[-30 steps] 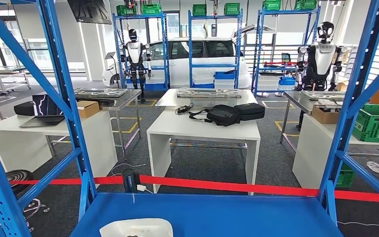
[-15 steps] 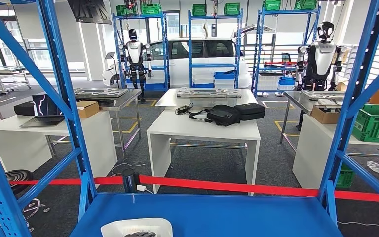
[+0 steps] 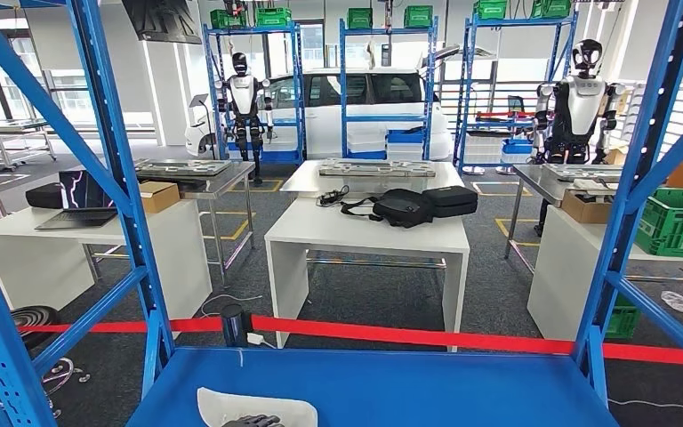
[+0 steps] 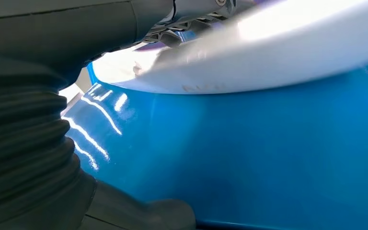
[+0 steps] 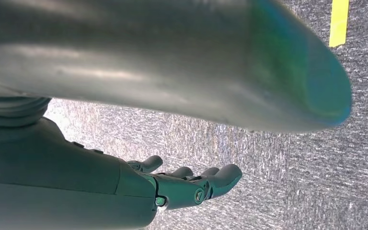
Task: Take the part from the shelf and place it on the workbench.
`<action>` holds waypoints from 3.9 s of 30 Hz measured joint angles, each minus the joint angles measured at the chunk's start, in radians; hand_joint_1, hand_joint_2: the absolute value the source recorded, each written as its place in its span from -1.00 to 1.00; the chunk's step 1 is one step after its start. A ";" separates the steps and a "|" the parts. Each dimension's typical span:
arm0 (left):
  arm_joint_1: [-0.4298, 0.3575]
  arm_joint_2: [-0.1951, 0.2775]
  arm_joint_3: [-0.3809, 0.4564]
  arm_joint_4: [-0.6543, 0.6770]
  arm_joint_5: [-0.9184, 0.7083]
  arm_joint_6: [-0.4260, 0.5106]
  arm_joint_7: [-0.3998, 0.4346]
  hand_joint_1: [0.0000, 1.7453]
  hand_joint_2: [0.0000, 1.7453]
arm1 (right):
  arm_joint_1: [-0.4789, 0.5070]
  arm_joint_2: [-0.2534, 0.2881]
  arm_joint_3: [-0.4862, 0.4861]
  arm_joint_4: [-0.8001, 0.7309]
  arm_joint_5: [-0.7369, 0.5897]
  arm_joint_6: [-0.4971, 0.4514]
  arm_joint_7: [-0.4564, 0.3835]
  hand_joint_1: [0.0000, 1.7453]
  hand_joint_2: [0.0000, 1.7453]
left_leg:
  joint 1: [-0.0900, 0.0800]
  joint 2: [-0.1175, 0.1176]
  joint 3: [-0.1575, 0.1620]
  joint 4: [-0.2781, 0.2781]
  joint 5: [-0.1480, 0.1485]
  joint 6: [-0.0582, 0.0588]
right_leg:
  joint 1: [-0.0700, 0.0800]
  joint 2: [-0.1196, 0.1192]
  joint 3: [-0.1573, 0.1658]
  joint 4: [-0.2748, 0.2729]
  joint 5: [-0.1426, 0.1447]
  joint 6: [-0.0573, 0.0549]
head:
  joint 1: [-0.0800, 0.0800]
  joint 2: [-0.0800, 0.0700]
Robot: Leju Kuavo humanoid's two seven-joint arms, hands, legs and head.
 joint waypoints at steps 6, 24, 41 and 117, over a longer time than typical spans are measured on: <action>0.002 0.000 0.003 0.000 -0.004 0.005 0.005 -0.35 1.00 | 0.000 0.000 0.000 0.000 0.004 0.000 0.000 -1.00 -1.00 | 0.000 0.000 0.000 0.000 0.000 0.000 | 0.000 0.000 0.000 0.000 0.000 0.000 | 0.000 0.000; 0.010 0.004 0.005 -0.002 -0.017 0.038 0.009 0.80 1.00 | -0.004 0.001 -0.006 0.000 0.007 0.000 -0.008 -1.00 -1.00 | 0.000 -0.002 0.002 0.000 0.001 -0.001 | 0.000 -0.001 0.002 0.000 0.000 0.001 | 0.000 0.000; 0.008 -0.007 0.010 -0.008 -0.022 0.043 0.008 1.00 1.00 | -0.004 0.001 -0.020 0.000 0.004 0.000 -0.009 -1.00 -1.00 | 0.000 -0.001 0.003 0.000 -0.001 0.000 | 0.000 0.000 0.003 0.000 -0.001 0.001 | 0.000 0.000; 0.202 -0.118 0.474 -1.182 1.290 -0.474 -0.150 1.00 1.00 | 0.044 0.043 -0.174 0.000 -0.060 -0.058 -0.037 -1.00 -1.00 | 0.004 0.009 0.031 0.025 -0.057 0.002 | -0.019 0.001 -0.077 0.022 0.066 0.023 | -0.004 0.000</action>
